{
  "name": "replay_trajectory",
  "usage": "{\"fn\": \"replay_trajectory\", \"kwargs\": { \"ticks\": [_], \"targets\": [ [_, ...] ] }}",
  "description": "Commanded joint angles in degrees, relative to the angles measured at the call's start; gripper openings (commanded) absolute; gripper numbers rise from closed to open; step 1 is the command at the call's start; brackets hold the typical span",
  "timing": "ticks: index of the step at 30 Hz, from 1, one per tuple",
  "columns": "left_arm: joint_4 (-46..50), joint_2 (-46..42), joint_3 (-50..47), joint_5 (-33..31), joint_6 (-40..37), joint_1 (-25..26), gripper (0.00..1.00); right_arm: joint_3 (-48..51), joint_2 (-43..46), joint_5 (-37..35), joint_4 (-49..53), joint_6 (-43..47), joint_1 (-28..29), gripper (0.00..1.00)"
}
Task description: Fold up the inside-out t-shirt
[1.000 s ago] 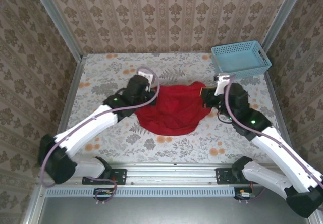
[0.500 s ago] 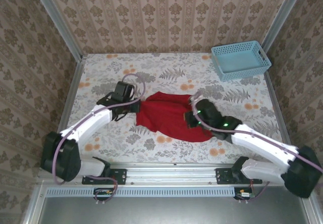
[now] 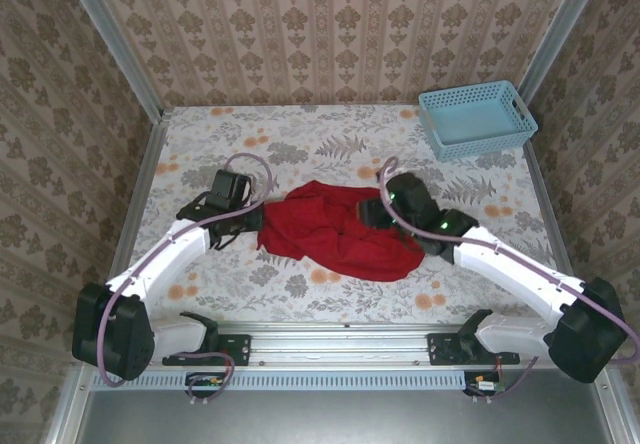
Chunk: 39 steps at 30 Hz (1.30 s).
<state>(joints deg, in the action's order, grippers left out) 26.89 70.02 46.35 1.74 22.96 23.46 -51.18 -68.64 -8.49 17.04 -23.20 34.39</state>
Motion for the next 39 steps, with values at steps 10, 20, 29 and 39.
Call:
{"fn": "replay_trajectory", "kwargs": {
  "ticks": [10, 20, 29, 39],
  "targets": [
    [4.3, -1.0, 7.0, -4.7, 6.9, 11.9, 0.5, 3.1, -9.7, 5.2, 4.0, -8.6, -7.2, 0.56],
    [-5.8, 19.0, 20.1, 0.8, 8.9, 30.0, 0.7, 11.3, -3.6, 4.5, 1.9, -12.7, -11.2, 0.63],
    [-5.1, 35.8, 28.7, 4.1, 8.5, 30.6, 0.65, 15.4, -4.1, 8.5, -1.1, -14.0, -11.9, 0.66],
    [-6.6, 33.2, 27.6, 6.5, 6.4, 26.5, 0.0, 12.6, -7.6, 21.5, -4.9, -12.6, -11.8, 0.19]
  ]
}}
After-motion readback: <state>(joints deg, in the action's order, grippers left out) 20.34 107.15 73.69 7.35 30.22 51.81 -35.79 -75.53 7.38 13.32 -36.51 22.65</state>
